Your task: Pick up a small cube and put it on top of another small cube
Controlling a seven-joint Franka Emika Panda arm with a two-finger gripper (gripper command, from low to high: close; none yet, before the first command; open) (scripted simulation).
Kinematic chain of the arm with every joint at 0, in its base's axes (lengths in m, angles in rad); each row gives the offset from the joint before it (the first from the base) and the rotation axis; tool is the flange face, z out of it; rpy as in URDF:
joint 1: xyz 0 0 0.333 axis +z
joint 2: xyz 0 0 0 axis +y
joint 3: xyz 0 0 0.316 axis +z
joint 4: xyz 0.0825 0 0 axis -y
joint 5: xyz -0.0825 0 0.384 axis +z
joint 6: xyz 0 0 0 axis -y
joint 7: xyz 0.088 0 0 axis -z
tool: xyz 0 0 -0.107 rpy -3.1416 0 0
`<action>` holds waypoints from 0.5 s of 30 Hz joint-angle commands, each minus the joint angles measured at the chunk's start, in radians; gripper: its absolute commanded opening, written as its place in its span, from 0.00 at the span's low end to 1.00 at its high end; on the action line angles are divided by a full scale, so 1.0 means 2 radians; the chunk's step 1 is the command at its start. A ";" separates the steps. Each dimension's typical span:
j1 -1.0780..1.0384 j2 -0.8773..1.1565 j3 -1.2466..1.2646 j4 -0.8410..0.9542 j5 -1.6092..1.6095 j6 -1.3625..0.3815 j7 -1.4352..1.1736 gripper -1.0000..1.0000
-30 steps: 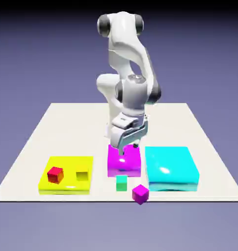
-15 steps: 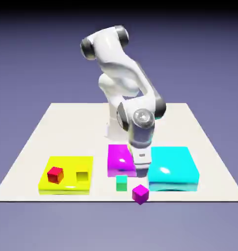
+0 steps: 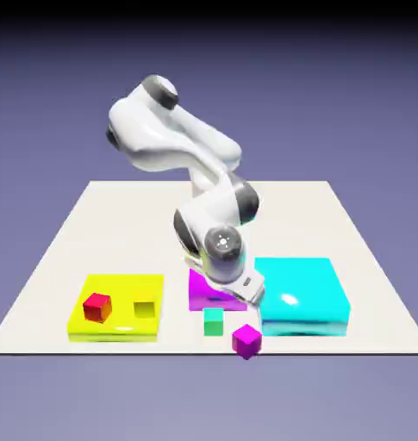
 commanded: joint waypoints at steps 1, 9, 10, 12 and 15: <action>-0.009 0.014 0.007 -0.008 -0.021 0.004 -0.022 0.50; -0.084 0.102 0.058 -0.063 -0.168 0.038 -0.154 0.50; -0.084 0.102 0.058 -0.063 -0.168 0.038 -0.154 0.50; -0.083 0.122 0.021 -0.078 -0.201 0.070 -0.146 0.50; -0.083 0.132 0.003 -0.086 -0.219 0.086 -0.142 0.00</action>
